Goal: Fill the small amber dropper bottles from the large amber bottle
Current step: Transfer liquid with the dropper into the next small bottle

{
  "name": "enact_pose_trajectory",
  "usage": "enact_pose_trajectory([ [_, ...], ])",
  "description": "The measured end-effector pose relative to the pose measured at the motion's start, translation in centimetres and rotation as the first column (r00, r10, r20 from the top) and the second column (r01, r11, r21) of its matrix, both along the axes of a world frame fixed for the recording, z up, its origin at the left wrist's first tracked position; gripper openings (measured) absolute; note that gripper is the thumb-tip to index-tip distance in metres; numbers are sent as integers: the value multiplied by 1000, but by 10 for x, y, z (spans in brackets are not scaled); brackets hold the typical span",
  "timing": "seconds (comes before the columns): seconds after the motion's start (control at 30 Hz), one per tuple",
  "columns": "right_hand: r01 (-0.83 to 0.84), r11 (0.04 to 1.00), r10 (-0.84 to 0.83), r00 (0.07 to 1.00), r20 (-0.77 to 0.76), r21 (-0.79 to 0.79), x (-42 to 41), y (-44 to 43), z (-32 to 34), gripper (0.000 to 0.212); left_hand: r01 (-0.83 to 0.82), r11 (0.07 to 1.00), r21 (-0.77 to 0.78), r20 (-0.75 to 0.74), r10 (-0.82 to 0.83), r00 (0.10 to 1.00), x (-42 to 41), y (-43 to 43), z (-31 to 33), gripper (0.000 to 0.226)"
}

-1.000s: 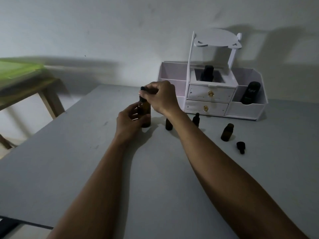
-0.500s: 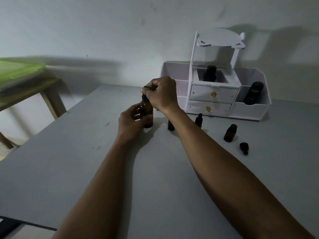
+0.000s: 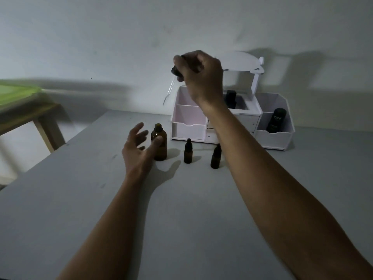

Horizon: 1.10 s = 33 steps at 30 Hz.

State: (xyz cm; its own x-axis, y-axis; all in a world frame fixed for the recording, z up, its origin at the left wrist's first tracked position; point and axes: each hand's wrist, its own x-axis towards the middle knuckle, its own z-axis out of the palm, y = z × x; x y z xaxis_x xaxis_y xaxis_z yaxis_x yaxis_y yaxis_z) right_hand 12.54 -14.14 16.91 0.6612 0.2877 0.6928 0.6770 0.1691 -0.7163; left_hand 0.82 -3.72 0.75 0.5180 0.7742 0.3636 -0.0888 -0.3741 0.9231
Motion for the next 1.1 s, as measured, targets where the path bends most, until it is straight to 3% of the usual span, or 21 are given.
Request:
enact_pose_trajectory([
  [0.13, -35, 998, 38, 998, -45, 58, 9, -49, 17, 15, -238, 957, 165, 206, 202, 957, -1, -26, 16, 43],
  [0.27, 20, 999, -21, 999, -37, -42, 28, -109, 14, 11, -162, 970, 182, 311, 100, 945, 3, -76, 28, 14],
  [0.33, 32, 994, -39, 997, -73, -100, 41, -137, 9, 9, 16, 988, 152, 238, -52, 970, 10, -102, 30, 6],
  [0.4, 29, 984, -48, 993, -104, -178, 54, -163, 2, 13, 239, 964, 112, 75, -248, 966, 20, -123, 29, 7],
  [0.53, 33, 966, -77, 983, -164, -255, 78, -194, -13, 9, 495, 868, 39, -272, -468, 841, 44, -155, 15, 38],
  [0.67, 47, 957, -110, 972, -209, -287, 92, -203, -23, 3, 513, 859, 11, -374, -472, 798, 67, -169, 4, 63],
  [0.8, 41, 945, -119, 968, -221, -326, 99, -206, -29, 5, 509, 860, 10, -369, -470, 802, 84, -177, 0, 71],
  [0.93, 32, 928, -121, 968, -220, -371, 103, -210, -33, 5, 512, 859, 3, -364, -476, 800, 92, -182, -2, 66],
  [1.1, 26, 917, -116, 972, -203, -399, 107, -212, -35, 4, 478, 878, 16, -325, -448, 833, 90, -183, -1, 40],
])
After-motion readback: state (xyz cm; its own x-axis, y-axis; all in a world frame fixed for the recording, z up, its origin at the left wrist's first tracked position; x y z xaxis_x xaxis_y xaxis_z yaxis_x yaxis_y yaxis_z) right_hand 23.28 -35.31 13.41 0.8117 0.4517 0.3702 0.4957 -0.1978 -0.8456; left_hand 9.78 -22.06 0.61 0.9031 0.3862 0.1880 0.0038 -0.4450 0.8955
